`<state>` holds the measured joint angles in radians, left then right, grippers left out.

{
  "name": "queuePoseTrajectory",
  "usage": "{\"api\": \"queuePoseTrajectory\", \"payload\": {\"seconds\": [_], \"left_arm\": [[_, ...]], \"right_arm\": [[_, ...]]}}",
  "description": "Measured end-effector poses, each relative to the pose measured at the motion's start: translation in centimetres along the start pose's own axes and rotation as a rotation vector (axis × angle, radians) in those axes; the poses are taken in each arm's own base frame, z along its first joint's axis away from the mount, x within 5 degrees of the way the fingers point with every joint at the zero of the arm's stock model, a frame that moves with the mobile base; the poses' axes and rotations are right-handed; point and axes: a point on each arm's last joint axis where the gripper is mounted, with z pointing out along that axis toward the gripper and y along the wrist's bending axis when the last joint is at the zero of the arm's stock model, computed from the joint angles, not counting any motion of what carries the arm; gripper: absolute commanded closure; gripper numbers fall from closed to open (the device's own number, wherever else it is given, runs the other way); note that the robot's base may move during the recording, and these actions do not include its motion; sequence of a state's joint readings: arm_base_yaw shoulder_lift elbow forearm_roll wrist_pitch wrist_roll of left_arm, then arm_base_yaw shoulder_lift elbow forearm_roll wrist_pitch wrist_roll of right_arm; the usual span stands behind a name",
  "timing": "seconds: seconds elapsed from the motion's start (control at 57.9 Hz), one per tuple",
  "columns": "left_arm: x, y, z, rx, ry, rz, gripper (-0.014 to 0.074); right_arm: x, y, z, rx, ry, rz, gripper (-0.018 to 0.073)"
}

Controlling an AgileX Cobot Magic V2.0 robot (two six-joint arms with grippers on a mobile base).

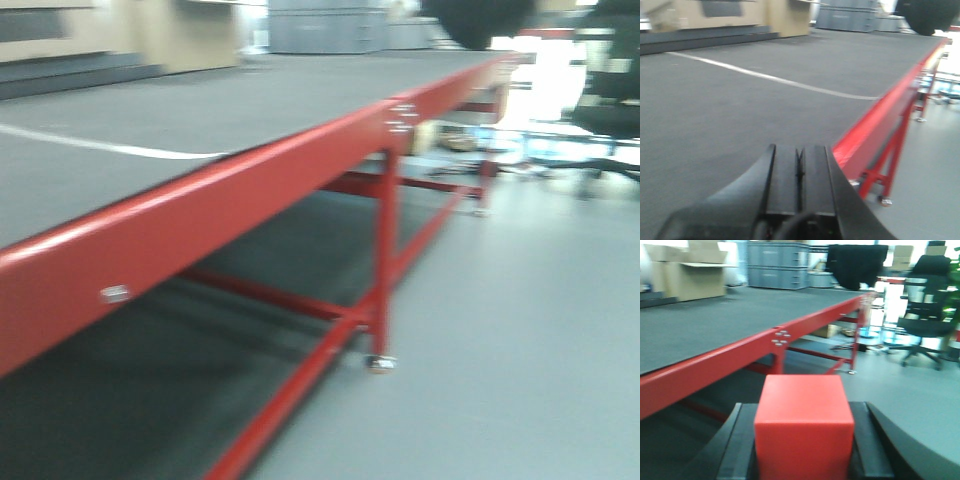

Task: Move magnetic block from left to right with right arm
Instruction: 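Drive the base past the table toward the office chair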

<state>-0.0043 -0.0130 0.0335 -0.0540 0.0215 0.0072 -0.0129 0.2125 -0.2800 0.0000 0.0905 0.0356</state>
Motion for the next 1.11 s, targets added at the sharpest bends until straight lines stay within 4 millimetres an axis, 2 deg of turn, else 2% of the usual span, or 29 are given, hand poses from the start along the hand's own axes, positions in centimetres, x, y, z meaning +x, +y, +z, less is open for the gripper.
{"api": "queuePoseTrajectory", "payload": {"seconds": [1.106], "left_arm": [[0.00, 0.00, 0.00, 0.000, 0.000, 0.000, 0.0722]], "right_arm": [[0.00, 0.00, 0.00, 0.000, 0.000, 0.000, 0.0232]]}}
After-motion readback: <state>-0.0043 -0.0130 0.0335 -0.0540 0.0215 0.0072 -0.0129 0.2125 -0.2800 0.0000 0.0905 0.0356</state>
